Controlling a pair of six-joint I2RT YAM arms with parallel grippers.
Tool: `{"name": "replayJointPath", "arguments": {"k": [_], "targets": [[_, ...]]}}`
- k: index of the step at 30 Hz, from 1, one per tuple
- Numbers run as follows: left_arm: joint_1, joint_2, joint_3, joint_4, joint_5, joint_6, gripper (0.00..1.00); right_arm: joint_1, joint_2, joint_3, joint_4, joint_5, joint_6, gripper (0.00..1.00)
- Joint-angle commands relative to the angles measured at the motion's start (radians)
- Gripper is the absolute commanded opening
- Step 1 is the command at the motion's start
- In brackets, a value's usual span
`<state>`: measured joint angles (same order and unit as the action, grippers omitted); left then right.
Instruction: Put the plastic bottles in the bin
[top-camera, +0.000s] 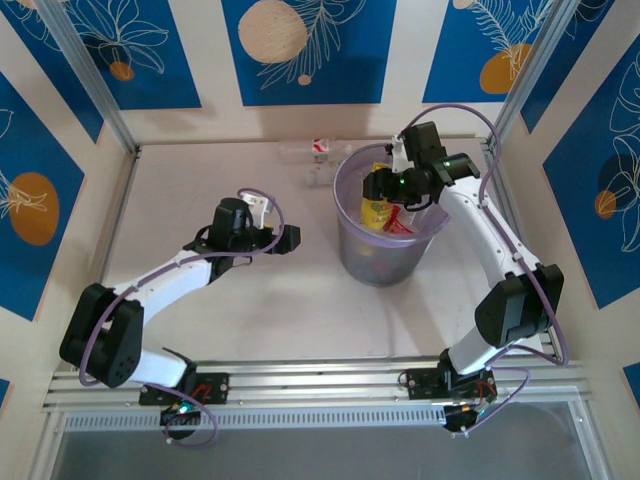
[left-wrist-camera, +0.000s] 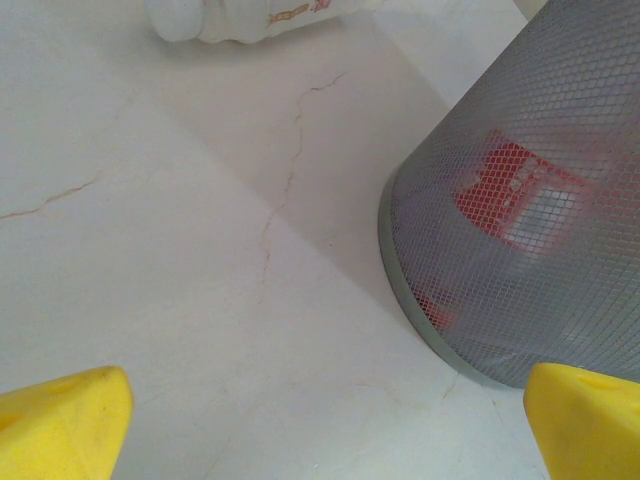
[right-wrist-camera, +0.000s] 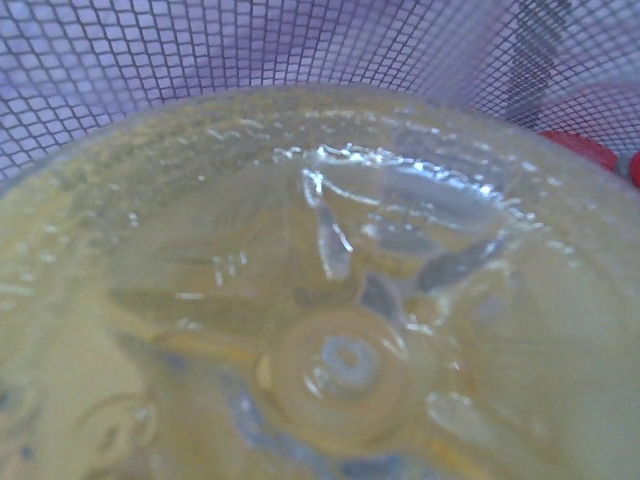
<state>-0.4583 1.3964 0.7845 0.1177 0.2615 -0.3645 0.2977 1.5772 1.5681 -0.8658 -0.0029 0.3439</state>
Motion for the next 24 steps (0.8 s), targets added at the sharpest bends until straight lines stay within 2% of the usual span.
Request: {"name": "replayJointPath", "arguments": {"k": [1,15,24], "targets": [[0.003,0.01,0.03,-0.001,0.025,0.009,1.0,0.01,0.055,-0.05,-0.042,0.004,0.019,0.42],[0.003,0.036,0.058,-0.01,0.035,0.032,1.0,0.019,0.048,0.038,-0.085,0.015,-0.008,0.73],[0.003,0.086,0.145,-0.068,0.041,0.101,1.0,0.023,0.018,0.102,-0.12,0.026,-0.023,0.79]]}}
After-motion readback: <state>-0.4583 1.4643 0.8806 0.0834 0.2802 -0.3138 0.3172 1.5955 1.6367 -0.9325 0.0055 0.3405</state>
